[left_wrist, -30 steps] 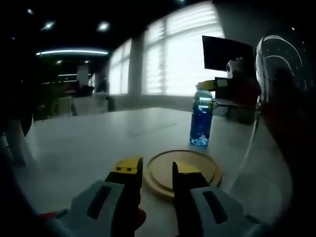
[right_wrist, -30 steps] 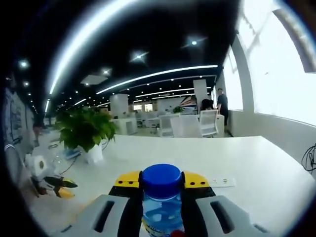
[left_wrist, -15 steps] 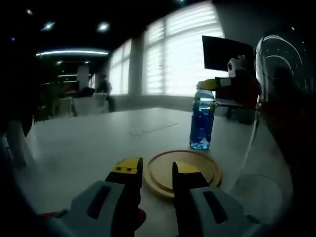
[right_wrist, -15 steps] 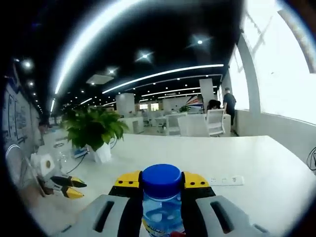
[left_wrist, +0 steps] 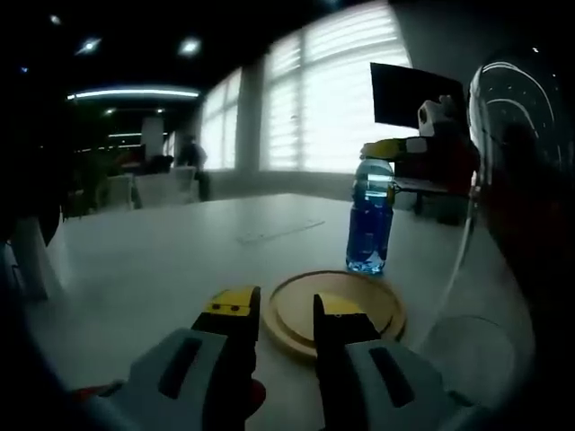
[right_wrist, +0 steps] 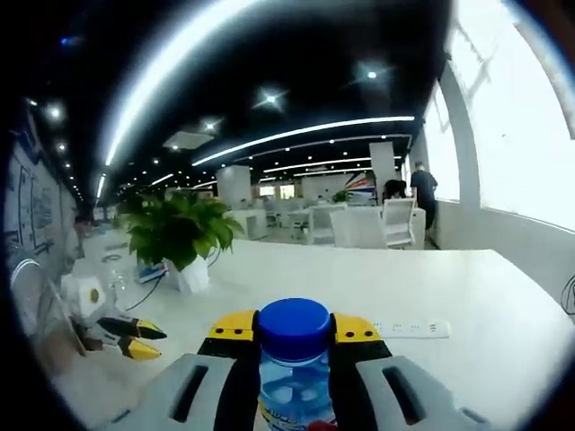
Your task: Open the cover put in the Mizone put the cover back on
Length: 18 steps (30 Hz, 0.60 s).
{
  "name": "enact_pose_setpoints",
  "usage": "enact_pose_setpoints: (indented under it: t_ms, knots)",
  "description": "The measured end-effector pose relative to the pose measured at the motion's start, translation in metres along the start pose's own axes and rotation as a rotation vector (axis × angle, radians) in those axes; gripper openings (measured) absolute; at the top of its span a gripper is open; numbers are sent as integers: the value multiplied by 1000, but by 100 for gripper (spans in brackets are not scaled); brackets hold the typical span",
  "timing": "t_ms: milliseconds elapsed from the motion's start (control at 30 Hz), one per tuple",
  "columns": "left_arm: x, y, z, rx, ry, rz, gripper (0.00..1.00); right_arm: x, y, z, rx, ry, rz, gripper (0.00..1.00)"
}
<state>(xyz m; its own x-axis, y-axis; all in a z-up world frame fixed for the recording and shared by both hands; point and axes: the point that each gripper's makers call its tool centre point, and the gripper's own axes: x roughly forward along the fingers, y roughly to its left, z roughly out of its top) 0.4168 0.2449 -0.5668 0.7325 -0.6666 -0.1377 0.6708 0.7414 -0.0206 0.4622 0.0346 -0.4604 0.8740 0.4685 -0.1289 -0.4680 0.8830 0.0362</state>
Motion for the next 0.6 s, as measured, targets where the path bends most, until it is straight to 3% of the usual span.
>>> enact_pose_setpoints:
  t_ms: [600]
  knots:
    - [2,1,-6,-1,21,1,18,5,-6,3,-8,30,-1,21]
